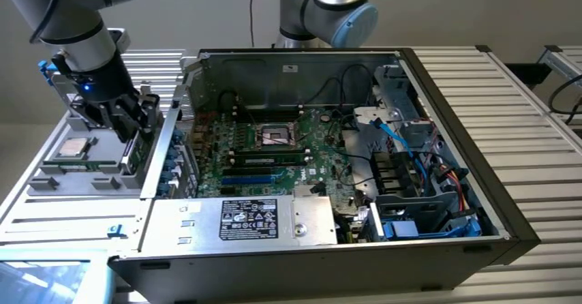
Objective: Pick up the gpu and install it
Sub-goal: 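Pick up the gpu and move the gpu toward the slot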
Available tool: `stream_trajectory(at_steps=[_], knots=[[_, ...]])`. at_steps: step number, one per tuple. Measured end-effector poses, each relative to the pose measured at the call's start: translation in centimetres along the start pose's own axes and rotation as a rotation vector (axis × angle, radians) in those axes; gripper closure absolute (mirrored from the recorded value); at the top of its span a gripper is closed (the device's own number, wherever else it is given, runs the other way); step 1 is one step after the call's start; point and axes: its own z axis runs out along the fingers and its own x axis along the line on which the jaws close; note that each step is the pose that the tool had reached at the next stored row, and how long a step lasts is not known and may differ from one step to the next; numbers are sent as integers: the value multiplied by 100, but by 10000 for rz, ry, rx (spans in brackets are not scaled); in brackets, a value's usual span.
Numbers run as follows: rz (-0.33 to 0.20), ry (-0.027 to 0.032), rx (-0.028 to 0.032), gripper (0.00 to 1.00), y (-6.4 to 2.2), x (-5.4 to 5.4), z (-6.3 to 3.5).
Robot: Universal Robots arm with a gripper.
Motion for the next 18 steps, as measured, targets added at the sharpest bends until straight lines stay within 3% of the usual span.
stream_trajectory(at_steps=[8, 13, 16, 18], knots=[[29, 195, 26, 51, 64, -7, 89], [44, 180, 287, 51, 66, -16, 90], [45, 186, 307, 51, 68, -33, 91], [47, 220, 308, 51, 70, -41, 93]])
